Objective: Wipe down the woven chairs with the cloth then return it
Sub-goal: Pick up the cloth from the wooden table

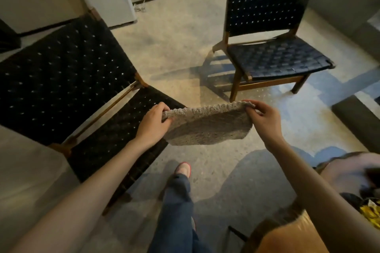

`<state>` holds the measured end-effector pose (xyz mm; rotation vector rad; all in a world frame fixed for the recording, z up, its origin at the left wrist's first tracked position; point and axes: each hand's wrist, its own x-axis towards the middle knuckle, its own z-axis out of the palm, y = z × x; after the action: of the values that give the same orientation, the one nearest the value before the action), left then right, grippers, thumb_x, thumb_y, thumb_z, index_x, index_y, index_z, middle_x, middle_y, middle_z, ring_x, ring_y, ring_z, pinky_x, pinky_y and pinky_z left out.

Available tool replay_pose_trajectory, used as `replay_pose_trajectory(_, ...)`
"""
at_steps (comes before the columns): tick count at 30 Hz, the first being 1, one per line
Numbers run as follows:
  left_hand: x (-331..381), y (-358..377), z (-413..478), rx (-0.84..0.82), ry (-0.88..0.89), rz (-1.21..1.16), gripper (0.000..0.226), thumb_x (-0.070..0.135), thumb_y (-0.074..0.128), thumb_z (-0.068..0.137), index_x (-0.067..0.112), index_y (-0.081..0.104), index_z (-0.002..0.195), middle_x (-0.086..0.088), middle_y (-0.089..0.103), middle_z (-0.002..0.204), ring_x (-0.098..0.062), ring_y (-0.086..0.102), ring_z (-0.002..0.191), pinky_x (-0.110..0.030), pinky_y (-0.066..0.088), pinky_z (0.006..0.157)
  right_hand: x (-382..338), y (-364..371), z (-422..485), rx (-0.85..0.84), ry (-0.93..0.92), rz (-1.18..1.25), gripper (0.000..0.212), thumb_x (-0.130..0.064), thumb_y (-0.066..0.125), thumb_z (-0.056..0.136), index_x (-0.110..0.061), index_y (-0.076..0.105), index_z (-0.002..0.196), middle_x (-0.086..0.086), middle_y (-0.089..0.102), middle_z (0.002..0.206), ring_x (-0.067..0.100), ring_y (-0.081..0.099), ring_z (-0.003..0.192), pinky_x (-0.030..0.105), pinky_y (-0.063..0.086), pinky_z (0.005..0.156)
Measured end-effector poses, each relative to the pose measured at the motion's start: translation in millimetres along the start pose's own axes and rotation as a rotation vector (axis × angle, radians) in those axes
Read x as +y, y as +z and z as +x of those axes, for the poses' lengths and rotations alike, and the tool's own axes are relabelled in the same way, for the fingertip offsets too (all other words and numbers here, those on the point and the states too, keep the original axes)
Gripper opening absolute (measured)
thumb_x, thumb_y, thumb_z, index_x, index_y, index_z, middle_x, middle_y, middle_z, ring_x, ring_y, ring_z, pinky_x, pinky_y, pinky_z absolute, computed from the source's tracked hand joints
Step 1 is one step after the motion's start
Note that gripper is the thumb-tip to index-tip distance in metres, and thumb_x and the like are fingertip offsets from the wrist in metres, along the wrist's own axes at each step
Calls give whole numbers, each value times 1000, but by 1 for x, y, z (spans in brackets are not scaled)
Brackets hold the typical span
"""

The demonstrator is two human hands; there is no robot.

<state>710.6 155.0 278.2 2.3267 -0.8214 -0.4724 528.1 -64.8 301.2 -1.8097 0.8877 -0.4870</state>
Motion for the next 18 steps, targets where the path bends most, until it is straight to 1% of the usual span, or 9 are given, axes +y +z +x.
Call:
replay_pose_trajectory(5, 33, 15, 114, -68, 58, -3, 13, 23, 66, 86, 23, 54, 84, 15, 52, 77, 0, 49, 72, -16, 32, 54, 13, -24, 75, 116, 63, -28, 23, -12, 55, 95, -27, 66, 108, -17, 63, 92, 1, 59, 88, 12, 51, 71)
replay_pose_trajectory(6, 42, 20, 137, -88, 82, -5, 15, 23, 67, 86, 23, 53, 82, 14, 53, 76, -4, 50, 72, -17, 32, 53, 16, -29, 90, 139, 87, -28, 22, -12, 55, 95, -26, 66, 108, -12, 65, 94, 4, 60, 90, 15, 52, 75)
replay_pose_trajectory(8, 61, 30, 179, -124, 121, -7, 16, 23, 69, 84, 25, 53, 82, 10, 56, 77, -8, 53, 73, -18, 32, 53, 21, -41, 118, 187, 160, -23, 22, -11, 54, 96, -18, 68, 111, 1, 67, 101, 15, 61, 96, 29, 54, 82)
replay_pose_trajectory(10, 82, 43, 215, -151, 155, -13, 16, 23, 69, 83, 26, 54, 82, 8, 57, 79, -9, 53, 72, -18, 32, 52, 25, -55, 144, 235, 213, -19, 22, -11, 53, 96, -14, 69, 112, 7, 67, 106, 22, 61, 100, 37, 54, 86)
replay_pose_trajectory(12, 104, 56, 248, -169, 181, -26, 16, 22, 70, 83, 26, 54, 82, 9, 56, 78, -6, 50, 69, -17, 33, 52, 29, -72, 169, 284, 243, -26, 21, -11, 53, 97, -15, 70, 110, 6, 67, 105, 22, 61, 99, 36, 55, 82)
replay_pose_trajectory(14, 125, 69, 277, -199, 193, -29, 15, 20, 69, 82, 26, 55, 82, 10, 56, 78, -4, 50, 69, -19, 35, 53, 34, -90, 190, 320, 260, -45, 21, -11, 53, 96, -18, 70, 107, 5, 68, 103, 18, 60, 95, 27, 52, 72)
replay_pose_trajectory(15, 134, 76, 290, -222, 195, -21, 14, 19, 69, 82, 25, 57, 83, 9, 58, 79, -7, 53, 71, -22, 38, 55, 38, -100, 200, 327, 268, -58, 21, -11, 53, 96, -19, 69, 106, 5, 68, 102, 17, 60, 93, 24, 49, 68)
replay_pose_trajectory(16, 143, 83, 303, -243, 192, -12, 11, 17, 68, 82, 23, 59, 84, 7, 59, 81, -11, 55, 75, -26, 42, 59, 42, -109, 210, 325, 277, -70, 21, -11, 53, 96, -19, 69, 107, 5, 68, 102, 17, 59, 93, 23, 47, 68)
replay_pose_trajectory(18, 157, 98, 326, -269, 182, 2, 9, 14, 67, 80, 18, 62, 87, 3, 62, 86, -16, 58, 81, -30, 45, 66, 54, -125, 231, 315, 300, -101, 21, -12, 53, 96, -16, 69, 110, 3, 67, 102, 18, 59, 96, 30, 50, 76)
